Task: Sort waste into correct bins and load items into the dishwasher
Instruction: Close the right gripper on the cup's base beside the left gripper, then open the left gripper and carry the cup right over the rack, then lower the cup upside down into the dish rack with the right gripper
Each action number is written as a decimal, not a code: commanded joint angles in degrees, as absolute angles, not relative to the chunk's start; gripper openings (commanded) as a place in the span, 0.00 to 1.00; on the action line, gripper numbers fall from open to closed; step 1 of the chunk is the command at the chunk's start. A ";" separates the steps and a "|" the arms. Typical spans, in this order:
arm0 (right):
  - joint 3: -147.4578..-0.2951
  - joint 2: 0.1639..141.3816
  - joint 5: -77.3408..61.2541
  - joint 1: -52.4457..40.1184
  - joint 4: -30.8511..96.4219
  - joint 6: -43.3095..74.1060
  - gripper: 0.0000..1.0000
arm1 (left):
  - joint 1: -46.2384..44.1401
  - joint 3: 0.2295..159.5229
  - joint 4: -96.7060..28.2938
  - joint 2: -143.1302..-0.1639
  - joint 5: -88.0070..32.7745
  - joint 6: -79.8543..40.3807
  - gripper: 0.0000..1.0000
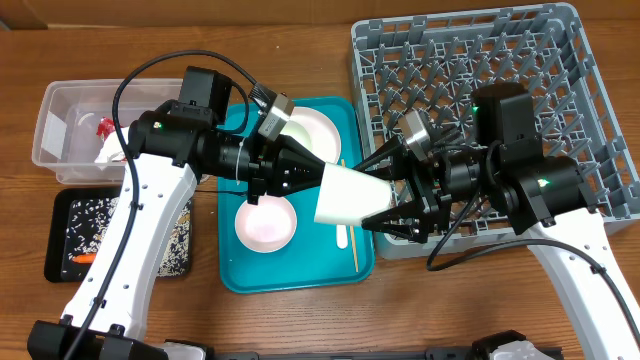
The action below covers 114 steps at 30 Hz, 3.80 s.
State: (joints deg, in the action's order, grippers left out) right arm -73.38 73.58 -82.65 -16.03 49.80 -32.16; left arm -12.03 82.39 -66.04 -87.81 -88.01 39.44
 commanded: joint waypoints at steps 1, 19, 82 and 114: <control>-74.30 73.38 -87.74 -17.69 49.30 -31.24 0.75 | -12.47 82.54 -65.71 -87.37 -86.41 40.75 0.04; -74.30 73.38 -87.07 -18.44 49.36 -31.27 0.49 | -12.47 82.54 -65.95 -87.37 -86.41 40.71 0.15; -74.32 73.36 -56.99 -14.96 37.04 -2.72 0.47 | -6.52 82.54 -66.83 -87.37 -75.11 38.13 0.40; -80.49 73.38 -0.84 -13.41 56.01 19.79 0.40 | -7.03 81.54 -69.10 -87.53 -56.49 32.53 0.43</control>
State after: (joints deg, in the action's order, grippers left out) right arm -78.24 73.67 -4.97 -13.54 55.29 17.41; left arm -5.89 82.21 -69.04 -87.77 -57.56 32.95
